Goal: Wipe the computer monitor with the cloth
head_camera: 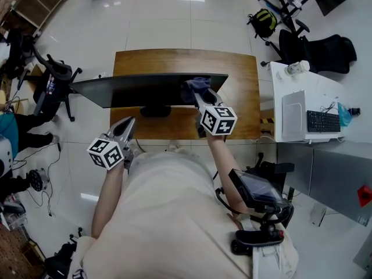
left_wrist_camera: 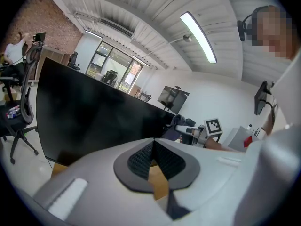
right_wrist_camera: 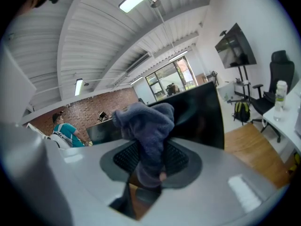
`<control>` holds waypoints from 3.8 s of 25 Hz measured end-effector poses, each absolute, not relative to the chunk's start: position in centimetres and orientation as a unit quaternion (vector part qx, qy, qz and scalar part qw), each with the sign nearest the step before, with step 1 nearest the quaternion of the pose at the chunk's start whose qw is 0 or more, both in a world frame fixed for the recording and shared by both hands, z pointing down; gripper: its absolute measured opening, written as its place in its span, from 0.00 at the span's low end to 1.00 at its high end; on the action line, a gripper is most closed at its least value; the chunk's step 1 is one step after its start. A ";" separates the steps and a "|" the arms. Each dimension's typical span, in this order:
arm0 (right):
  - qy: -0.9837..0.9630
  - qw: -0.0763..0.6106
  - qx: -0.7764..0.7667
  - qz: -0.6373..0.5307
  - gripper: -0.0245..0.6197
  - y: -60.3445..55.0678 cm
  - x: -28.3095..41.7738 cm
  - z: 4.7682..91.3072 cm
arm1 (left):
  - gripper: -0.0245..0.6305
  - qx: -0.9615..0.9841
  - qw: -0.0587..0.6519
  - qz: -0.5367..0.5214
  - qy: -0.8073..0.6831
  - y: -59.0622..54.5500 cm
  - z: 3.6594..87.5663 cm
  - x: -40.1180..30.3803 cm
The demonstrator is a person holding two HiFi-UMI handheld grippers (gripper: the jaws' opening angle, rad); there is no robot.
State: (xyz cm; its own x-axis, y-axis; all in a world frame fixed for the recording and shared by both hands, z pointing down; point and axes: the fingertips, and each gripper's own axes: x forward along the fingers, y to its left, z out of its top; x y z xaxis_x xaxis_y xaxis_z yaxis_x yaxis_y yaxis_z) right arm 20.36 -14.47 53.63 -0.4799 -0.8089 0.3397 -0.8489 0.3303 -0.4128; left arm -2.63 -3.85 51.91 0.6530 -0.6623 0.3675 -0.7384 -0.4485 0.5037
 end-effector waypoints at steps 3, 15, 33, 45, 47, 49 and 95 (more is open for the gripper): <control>-0.811 0.033 0.516 0.275 0.23 -14.4 21.1 53.6 | 0.04 0.849 0.325 0.062 -0.411 -4.1 52.1 -2.5; -0.783 0.016 0.562 0.268 0.23 -14.6 26.1 53.3 | 0.04 0.859 0.324 0.072 -0.389 -4.9 52.2 -0.5; -0.766 0.019 0.591 0.252 0.23 -14.4 29.1 54.4 | 0.04 0.854 0.332 0.079 -0.393 -3.4 53.1 -0.5; -0.752 0.042 0.593 0.285 0.23 -13.6 29.0 59.0 | 0.04 0.842 0.345 0.098 -0.404 -2.5 54.1 -2.0; -0.751 0.047 0.591 0.292 0.23 -13.6 28.8 59.9 | 0.04 0.839 0.346 0.102 -0.406 -2.5 54.2 -2.2; -0.750 0.052 0.588 0.298 0.23 -13.5 28.7 60.7 | 0.04 0.837 0.348 0.105 -0.408 -2.4 54.3 -2.5; -0.716 0.189 0.569 0.357 0.23 -10.8 28.5 78.0 | 0.04 0.804 0.370 0.118 -0.449 -1.2 55.0 -4.6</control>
